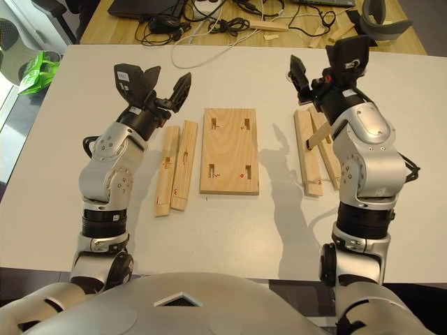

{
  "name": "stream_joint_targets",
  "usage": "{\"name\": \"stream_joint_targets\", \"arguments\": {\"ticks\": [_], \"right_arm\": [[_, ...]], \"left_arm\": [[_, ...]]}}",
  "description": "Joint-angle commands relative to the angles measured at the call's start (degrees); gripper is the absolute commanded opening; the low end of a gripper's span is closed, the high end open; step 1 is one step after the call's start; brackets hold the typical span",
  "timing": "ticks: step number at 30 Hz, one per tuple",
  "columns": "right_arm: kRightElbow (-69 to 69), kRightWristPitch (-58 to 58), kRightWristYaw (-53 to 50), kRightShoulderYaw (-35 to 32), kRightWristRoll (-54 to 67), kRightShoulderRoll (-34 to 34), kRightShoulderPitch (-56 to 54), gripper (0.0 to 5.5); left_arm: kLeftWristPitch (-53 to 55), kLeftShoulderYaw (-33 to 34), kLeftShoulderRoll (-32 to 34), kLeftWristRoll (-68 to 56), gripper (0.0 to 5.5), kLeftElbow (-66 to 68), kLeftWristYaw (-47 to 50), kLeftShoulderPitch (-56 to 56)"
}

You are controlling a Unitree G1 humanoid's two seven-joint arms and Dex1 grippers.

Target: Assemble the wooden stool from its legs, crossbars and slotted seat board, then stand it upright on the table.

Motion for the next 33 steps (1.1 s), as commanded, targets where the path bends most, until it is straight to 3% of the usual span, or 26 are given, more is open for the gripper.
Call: {"name": "stream_joint_targets", "arguments": {"ticks": [1,5,15,24,33], "right_arm": [[-5.3,11.9,3.3,-2.6,7.2,-2.5,4.6,3.61],[-11.4,20.6,0.3,-8.8,11.2,-1.8,11.7,3.61],[-10.2,16.7,-7.4,-8.9,3.1,-0.6,19.4,3.61],[-1.5,15.9,-11.9,-9.9,-2.3,0.3,18.0,3.61],[-8.4,24.6,-13.7,-9.1,-0.3,4.7,14.0,3.61]], "left_arm": [[-0.3,-0.1,0.1,0.8,4.00,-0.2,0.3,0.5],[-1.2,0.3,0.3,1.1,4.00,0.0,0.2,1.6],[-2.1,0.2,-0.3,1.3,4.00,0.7,0.4,1.6],[-2.0,0.0,-0.3,1.5,4.00,0.7,0.3,1.6],[-2.0,0.0,0.2,1.5,4.00,0.8,0.1,2.0]]}}
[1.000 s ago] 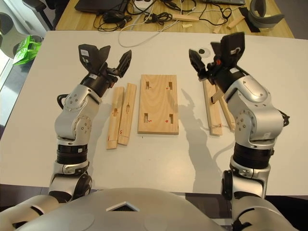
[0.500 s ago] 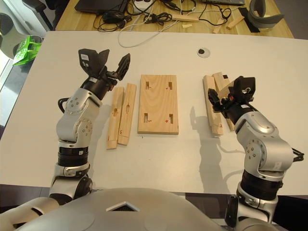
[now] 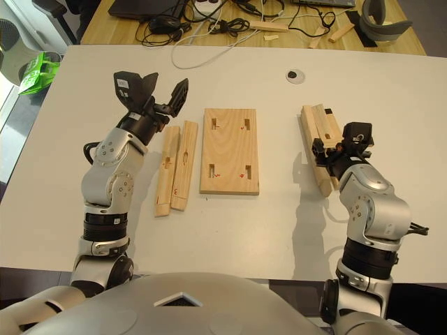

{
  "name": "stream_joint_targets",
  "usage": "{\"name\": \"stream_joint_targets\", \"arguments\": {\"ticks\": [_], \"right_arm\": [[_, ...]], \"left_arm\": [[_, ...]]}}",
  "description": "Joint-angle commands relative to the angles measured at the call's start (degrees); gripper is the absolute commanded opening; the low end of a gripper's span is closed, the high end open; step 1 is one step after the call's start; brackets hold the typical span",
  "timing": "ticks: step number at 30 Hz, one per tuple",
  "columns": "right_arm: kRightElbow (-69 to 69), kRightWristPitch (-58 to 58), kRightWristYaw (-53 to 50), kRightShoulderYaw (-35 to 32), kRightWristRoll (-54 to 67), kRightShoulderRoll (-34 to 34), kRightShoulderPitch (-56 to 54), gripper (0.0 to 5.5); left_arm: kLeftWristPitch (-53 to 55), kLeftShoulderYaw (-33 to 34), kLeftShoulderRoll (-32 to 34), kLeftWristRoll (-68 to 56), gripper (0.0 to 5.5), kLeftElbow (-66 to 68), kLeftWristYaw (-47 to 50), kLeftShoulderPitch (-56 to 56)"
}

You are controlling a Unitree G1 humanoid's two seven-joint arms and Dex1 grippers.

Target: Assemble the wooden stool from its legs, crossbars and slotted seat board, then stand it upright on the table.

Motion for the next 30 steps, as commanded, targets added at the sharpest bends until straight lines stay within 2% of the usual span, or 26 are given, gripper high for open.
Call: {"name": "stream_joint_targets", "arguments": {"ticks": [1,6,9,19,26,30], "right_arm": [[-8.4,8.2,-2.0,-0.8,1.8,2.5,-1.2,3.61],[-18.2,19.3,-3.6,-0.3,1.3,3.7,3.4,3.61],[-20.2,22.3,-4.0,-0.2,0.2,4.1,5.5,3.61],[-19.5,21.7,-5.0,1.4,-4.9,2.5,5.0,3.61],[-17.7,25.9,-4.7,-1.0,-5.4,6.9,4.5,3.61],[-12.5,23.1,-5.0,-1.0,-6.7,7.8,3.6,3.61]], "left_arm": [[-0.4,-0.1,0.4,0.7,4.00,0.1,-0.2,0.2],[-1.2,0.2,0.2,1.0,4.00,0.4,0.3,0.9],[-1.8,0.0,0.0,1.3,4.00,0.8,0.4,0.8],[-1.9,-0.2,-0.1,1.6,4.00,0.5,0.2,1.2],[-1.0,0.0,0.4,1.3,4.00,-0.3,-0.1,1.2],[0.0,-0.2,0.5,1.1,4.00,-1.2,0.0,1.4]]}}
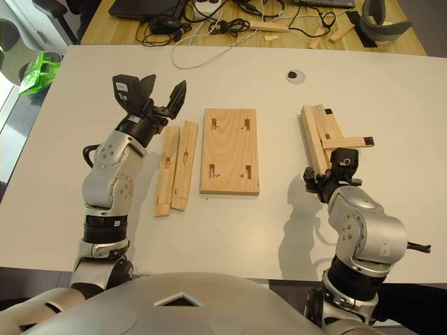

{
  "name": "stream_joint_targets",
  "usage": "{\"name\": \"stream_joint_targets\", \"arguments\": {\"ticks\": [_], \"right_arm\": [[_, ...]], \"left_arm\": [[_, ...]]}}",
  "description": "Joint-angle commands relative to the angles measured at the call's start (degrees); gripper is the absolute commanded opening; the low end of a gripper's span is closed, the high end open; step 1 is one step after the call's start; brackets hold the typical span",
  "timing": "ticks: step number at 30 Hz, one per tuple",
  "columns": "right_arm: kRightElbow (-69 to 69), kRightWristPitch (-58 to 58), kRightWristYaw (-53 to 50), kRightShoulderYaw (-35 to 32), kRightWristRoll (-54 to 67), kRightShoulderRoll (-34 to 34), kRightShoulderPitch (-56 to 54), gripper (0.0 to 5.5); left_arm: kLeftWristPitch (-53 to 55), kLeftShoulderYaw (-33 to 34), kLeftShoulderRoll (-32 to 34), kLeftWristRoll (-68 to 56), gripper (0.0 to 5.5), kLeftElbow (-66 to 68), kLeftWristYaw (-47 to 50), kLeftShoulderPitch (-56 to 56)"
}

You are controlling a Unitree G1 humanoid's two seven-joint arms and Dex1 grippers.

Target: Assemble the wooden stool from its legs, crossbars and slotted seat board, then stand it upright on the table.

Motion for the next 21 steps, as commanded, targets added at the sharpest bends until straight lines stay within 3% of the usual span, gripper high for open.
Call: {"name": "stream_joint_targets", "arguments": {"ticks": [1,7,15,21], "right_arm": [[5.5,-3.2,-0.1,-0.2,-1.6,0.3,-1.7,3.61],[12.9,-10.4,-0.3,0.8,-3.4,0.8,-3.1,2.71],[17.3,-13.1,0.3,0.2,-2.9,2.0,-3.4,1.09],[18.0,-20.8,2.0,4.9,-5.2,-2.1,-4.1,1.03]], "left_arm": [[1.7,-0.1,0.3,0.0,4.00,-1.3,0.0,0.2],[2.8,0.0,0.5,-0.1,4.00,-1.6,-0.2,-0.3],[0.9,0.2,-0.4,0.4,4.00,0.9,-0.1,-2.0],[-3.0,1.0,-1.3,0.8,4.00,5.7,0.3,-5.4]]}}
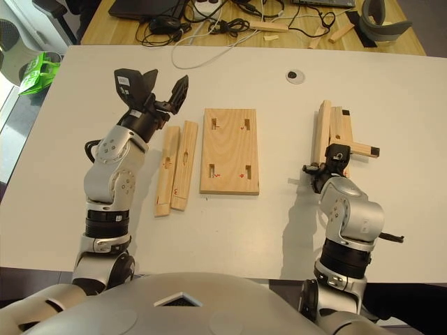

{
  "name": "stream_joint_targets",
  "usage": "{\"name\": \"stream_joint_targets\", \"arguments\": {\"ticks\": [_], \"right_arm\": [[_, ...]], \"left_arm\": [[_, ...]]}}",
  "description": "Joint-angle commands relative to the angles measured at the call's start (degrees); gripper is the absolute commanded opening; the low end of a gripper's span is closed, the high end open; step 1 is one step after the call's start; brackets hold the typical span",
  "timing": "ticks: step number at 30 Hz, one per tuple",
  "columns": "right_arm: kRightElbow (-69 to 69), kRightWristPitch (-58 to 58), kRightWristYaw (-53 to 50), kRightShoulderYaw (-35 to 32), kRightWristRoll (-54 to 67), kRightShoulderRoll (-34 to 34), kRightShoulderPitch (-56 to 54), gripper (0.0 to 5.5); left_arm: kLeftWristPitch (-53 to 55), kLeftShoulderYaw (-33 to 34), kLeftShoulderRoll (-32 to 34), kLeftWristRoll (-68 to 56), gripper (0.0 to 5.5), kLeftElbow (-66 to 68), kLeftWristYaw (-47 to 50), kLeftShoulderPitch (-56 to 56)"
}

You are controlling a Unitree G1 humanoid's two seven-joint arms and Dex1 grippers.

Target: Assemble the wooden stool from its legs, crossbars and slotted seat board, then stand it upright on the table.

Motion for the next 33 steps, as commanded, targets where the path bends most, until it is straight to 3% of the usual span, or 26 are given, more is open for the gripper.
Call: {"name": "stream_joint_targets", "arguments": {"ticks": [1,12,19,25,33], "right_arm": [[-1.3,-4.0,0.7,2.8,-1.7,-1.9,-0.5,1.03],[3.8,-30.9,6.6,15.5,-13.5,-14.3,-4.3,1.03],[15.3,-57.2,13.1,24.2,-23.9,-22.9,-14.0,1.03],[25.6,-71.5,12.3,27.5,-30.2,-22.8,-23.1,1.02],[29.2,-78.7,13.3,30.2,-34.4,-20.7,-27.1,1.02]], "left_arm": [[-2.1,0.7,-0.2,0.7,4.00,2.7,0.3,-2.2],[0.3,2.5,-0.8,-1.2,4.00,4.2,2.0,-10.0],[19.1,9.3,-6.1,-17.9,4.00,4.6,2.8,-21.3],[29.7,18.2,-13.6,-32.5,4.00,6.3,14.1,-23.8],[25.7,19.6,-15.6,-34.4,4.00,10.2,24.6,-25.1]]}}
